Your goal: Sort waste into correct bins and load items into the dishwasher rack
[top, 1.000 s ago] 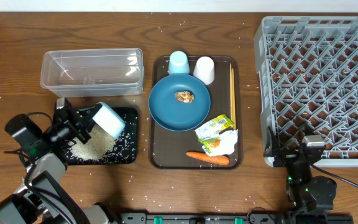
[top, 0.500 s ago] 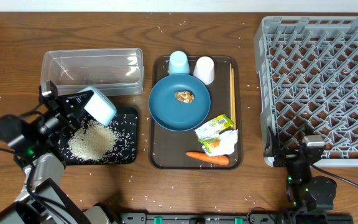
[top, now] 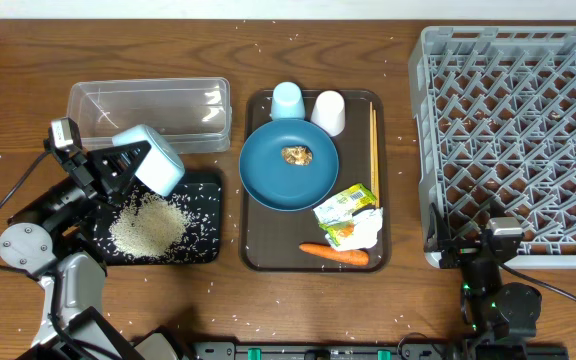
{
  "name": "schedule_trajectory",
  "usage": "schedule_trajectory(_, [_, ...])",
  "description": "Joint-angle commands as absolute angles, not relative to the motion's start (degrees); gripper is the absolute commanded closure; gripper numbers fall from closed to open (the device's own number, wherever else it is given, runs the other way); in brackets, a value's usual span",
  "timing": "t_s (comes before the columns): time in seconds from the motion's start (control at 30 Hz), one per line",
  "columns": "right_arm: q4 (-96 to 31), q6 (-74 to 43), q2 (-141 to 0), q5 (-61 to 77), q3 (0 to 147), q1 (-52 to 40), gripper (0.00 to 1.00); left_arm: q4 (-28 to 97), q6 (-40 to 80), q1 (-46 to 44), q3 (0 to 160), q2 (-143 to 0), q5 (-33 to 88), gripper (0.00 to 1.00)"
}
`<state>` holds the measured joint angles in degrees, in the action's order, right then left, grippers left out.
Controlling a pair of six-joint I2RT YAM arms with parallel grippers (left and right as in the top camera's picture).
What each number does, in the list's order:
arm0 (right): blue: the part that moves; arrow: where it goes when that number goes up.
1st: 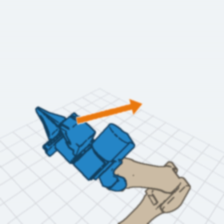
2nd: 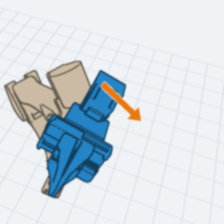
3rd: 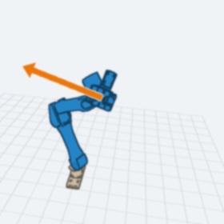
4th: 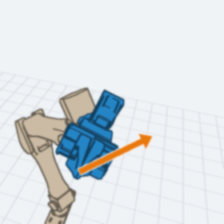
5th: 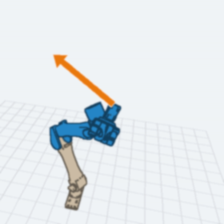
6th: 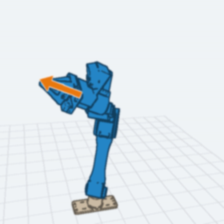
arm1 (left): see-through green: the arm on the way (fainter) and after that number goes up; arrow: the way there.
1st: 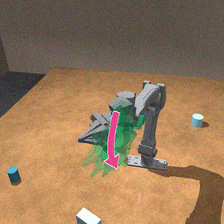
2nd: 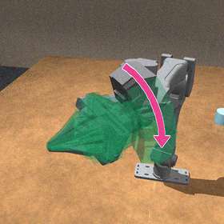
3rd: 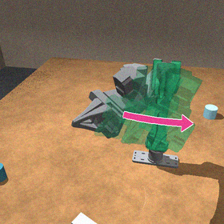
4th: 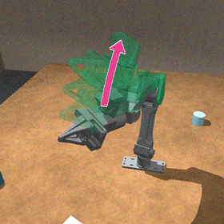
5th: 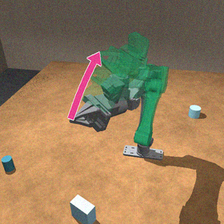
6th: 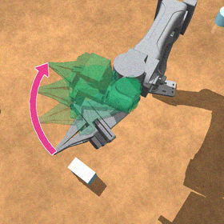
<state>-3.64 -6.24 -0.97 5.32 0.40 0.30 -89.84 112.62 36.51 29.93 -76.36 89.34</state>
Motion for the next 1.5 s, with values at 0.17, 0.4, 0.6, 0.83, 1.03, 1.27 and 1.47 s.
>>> schedule_trajectory(0.17, [-3.88,-5.5,-0.86,4.93,0.32,0.58,0.01,-84.4,105.03,38.98,33.95,-78.0,85.95,0.94])
schedule_trajectory(0.4, [-3.88,-5.5,-0.86,4.93,0.32,0.58,0.01,-84.68,104.42,39.35,33.95,-78.59,85.52,0.94])
schedule_trajectory(0.6, [-3.88,-5.5,-0.86,4.93,0.32,0.58,0.01,-87.39,110.37,38.65,35.51,-74.81,90.15,0.94])
schedule_trajectory(0.83, [-3.88,-5.5,-0.86,4.93,0.32,0.58,0.01,-90.74,117.08,34.94,37.67,-60.05,89.14,0.94])
schedule_trajectory(1.03, [-3.88,-5.5,-0.86,4.93,0.32,0.58,0.01,-89.52,115.61,37.1,40.42,-52.49,87.96,0.94])
schedule_trajectory(1.27, [-3.88,-5.5,-0.86,4.93,0.32,0.58,0.01,-76.14,112.22,45.39,41.65,-56.8,73.28,0.94])
schedule_trajectory(1.47, [-3.88,-5.5,-0.86,4.93,0.32,0.58,0.01,-51.24,112.55,46.06,41.65,-57.67,62.0,0.94])
